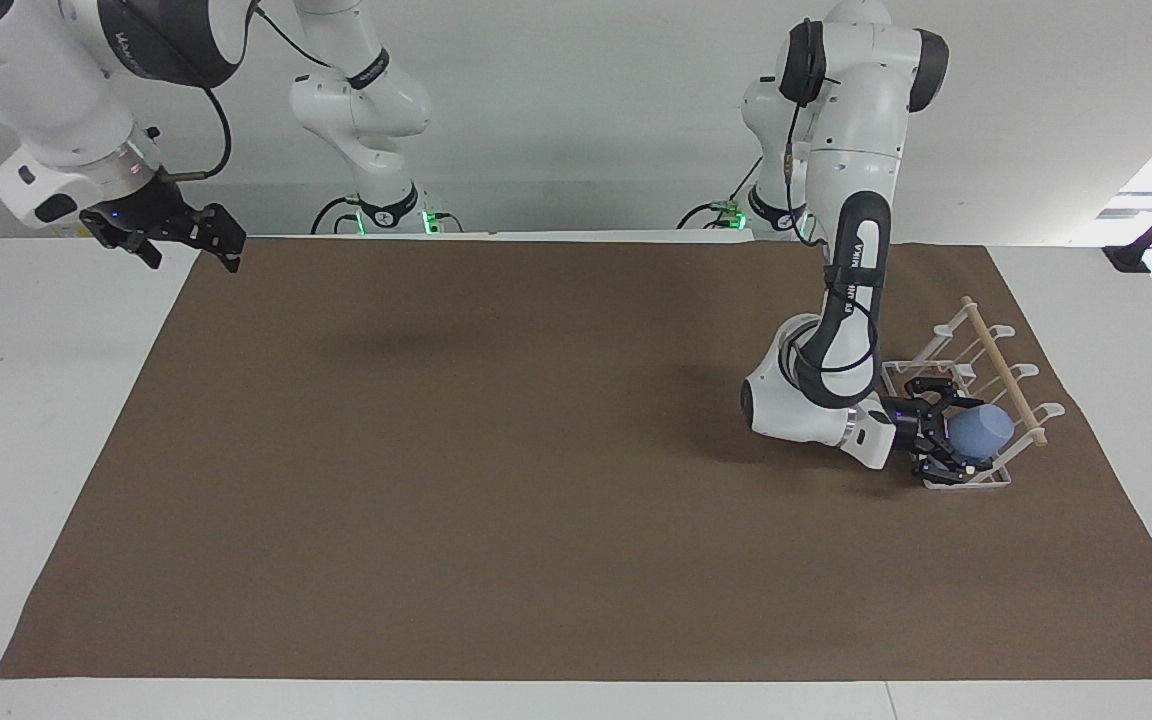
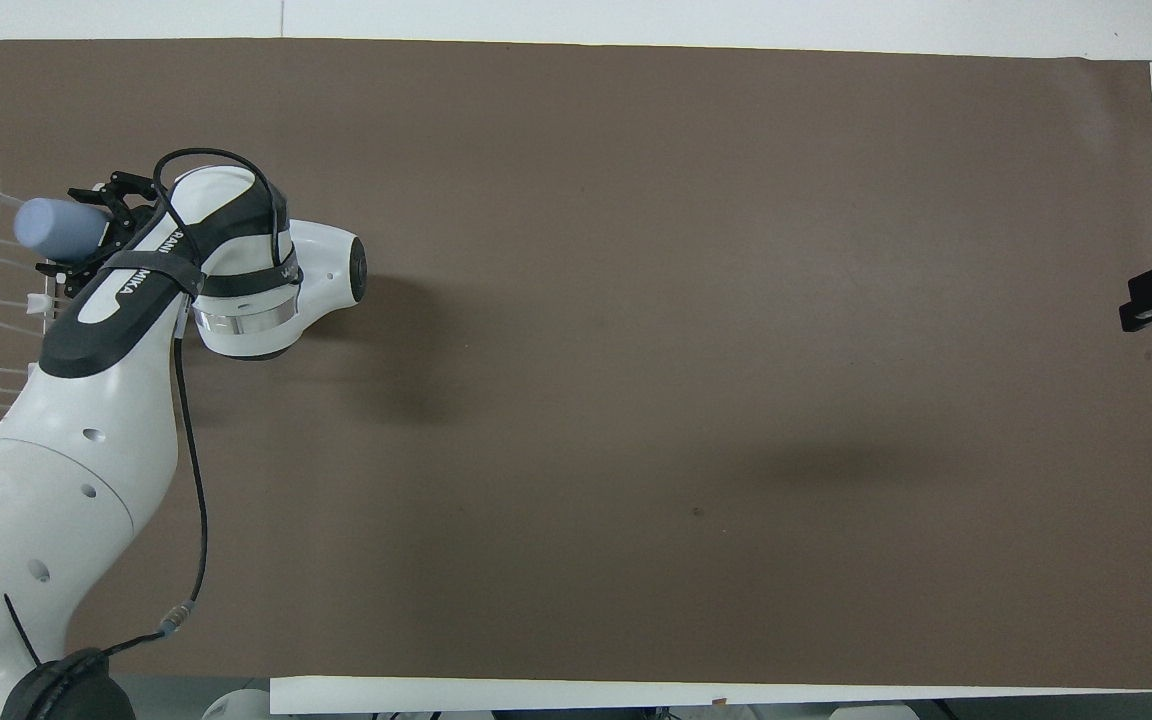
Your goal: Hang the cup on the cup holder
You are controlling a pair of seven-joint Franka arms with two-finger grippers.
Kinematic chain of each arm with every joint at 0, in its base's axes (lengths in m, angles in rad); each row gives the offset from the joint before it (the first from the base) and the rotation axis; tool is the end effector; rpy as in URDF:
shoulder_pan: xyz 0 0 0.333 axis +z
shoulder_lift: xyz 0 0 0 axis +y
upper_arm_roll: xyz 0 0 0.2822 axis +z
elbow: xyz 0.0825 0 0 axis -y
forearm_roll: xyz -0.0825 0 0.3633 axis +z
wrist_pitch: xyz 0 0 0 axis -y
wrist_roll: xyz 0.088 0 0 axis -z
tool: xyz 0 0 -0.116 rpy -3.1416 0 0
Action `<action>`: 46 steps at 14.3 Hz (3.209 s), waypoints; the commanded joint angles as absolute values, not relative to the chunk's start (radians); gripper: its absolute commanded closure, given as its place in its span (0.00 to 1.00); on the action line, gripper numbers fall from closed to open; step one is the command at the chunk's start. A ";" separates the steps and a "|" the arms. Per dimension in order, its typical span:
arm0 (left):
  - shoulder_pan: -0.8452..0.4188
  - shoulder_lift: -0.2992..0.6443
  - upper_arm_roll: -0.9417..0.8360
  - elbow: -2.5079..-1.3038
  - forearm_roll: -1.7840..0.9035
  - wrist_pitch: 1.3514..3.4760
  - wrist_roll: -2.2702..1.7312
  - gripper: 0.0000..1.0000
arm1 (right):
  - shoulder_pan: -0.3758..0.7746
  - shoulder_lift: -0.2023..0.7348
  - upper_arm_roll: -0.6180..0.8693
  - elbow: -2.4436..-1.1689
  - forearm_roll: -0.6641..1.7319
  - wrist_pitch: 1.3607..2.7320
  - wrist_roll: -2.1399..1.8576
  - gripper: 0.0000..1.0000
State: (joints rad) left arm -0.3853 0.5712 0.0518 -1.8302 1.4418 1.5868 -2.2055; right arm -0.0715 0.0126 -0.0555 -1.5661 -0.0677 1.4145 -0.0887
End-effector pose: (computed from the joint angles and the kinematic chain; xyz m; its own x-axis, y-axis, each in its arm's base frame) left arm 0.5832 -0.0840 0.2405 0.2061 0.0176 0.9784 0.9450 -0.2629 -0.1943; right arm 0.5126 -0.0740 0.5652 0.9846 -0.0473 -0.1685 -0.0388 -0.9978 0.0536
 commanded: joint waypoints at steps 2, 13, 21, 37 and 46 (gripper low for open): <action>-0.387 0.562 0.041 -1.778 1.445 1.592 -2.174 0.00 | -0.077 -0.008 -0.052 -1.591 -0.052 1.428 -0.083 0.01; -0.437 0.252 0.043 -1.658 1.157 1.496 -1.644 0.01 | -0.077 -0.008 -0.052 -1.591 -0.052 1.428 -0.083 0.01; -0.230 0.124 0.058 -1.532 0.763 1.595 -1.099 0.01 | -0.077 -0.008 -0.052 -1.591 -0.052 1.428 -0.083 0.01; -0.181 0.084 0.045 -1.620 -0.003 1.614 -0.058 0.00 | -0.077 -0.008 -0.052 -1.591 -0.052 1.428 -0.083 0.01; -0.187 0.158 0.052 -1.500 -0.015 1.523 -0.038 0.00 | -0.077 -0.008 -0.054 -1.591 -0.052 1.428 -0.083 0.01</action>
State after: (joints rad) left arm -0.1906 0.1420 0.0391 -1.5393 -0.0051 1.5553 -0.0559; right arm -0.0715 0.0122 -0.0555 -1.5664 -0.0677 1.4145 -0.0887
